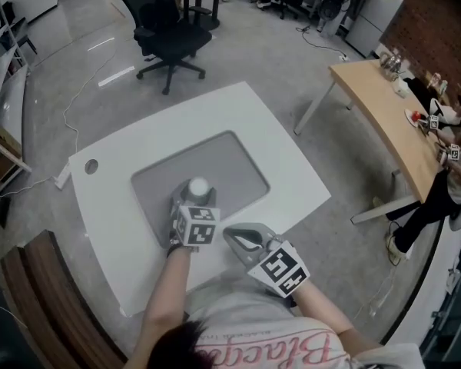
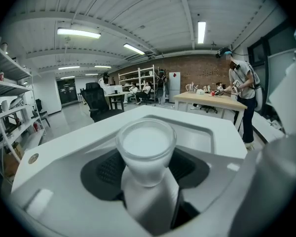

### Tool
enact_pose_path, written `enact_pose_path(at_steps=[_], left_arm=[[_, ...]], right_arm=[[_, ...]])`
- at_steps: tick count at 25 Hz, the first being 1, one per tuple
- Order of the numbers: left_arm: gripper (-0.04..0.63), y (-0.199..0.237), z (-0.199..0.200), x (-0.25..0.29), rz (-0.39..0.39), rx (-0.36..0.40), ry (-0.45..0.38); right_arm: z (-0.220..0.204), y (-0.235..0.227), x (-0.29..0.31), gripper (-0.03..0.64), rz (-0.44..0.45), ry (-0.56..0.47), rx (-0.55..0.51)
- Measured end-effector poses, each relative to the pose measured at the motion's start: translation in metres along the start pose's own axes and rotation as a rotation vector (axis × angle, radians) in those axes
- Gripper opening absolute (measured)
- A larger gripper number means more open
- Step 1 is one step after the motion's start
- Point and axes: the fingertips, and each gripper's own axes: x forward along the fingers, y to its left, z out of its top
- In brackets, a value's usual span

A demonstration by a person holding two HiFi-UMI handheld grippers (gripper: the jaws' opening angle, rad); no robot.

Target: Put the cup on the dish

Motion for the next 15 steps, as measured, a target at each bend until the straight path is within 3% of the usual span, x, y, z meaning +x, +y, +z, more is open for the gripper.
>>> enact_pose_path(at_steps=[10, 13, 14, 15], left_arm=[[0.259, 0.002, -0.011, 0.018, -0.031, -0.025, 0.074], [0.253, 0.004, -0.018, 0.022, -0.050, -0.065, 0.121], [0.271, 0.003, -0.021, 0.021, -0.069, -0.081, 0.146], [0.355, 0.001, -0.023, 0.020, -0.088, -0.091, 0.163]], right_arm=[[-0.008, 0.003, -0.005, 0.002, -0.015, 0.032, -0.005], [-0.005, 0.009, -0.006, 0.002, -0.012, 0.033, -0.035], [-0.003, 0.010, -0.007, 0.002, -0.018, 0.029, -0.044], [-0.002, 0.010, -0.008, 0.002, -0.029, 0.024, -0.048]])
